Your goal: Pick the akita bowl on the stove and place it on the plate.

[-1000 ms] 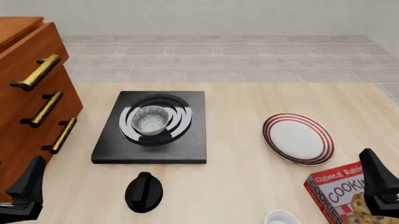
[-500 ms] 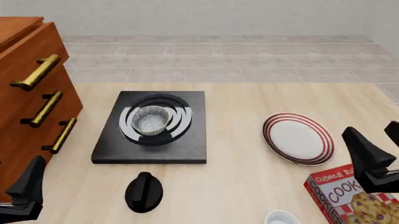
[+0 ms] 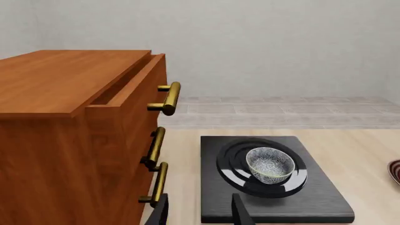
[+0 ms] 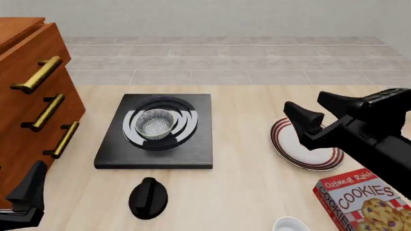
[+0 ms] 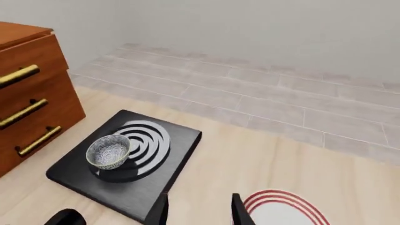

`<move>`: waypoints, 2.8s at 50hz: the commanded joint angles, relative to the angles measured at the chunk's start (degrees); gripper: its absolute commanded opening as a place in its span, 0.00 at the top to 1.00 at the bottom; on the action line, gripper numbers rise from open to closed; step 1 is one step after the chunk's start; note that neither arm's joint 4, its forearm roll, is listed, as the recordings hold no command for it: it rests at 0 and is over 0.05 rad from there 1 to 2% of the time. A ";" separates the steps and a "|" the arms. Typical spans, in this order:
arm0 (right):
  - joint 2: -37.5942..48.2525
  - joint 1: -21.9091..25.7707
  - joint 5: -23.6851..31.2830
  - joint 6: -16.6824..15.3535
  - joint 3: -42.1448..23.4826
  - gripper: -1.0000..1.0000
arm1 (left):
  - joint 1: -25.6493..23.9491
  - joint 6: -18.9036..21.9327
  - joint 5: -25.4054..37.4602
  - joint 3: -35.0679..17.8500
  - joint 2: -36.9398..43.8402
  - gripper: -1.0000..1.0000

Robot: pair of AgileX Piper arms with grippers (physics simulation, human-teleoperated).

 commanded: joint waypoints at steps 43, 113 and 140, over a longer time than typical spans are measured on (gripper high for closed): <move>37.56 14.88 -8.62 -0.17 -21.48 0.00 | 0.00 0.00 0.00 0.00 0.00 0.00; 57.77 17.87 0.09 7.01 -41.17 0.00 | 0.00 0.00 0.00 0.00 0.00 0.00; 62.87 19.99 6.64 8.26 -48.00 0.00 | 0.00 0.00 0.00 0.00 0.00 0.00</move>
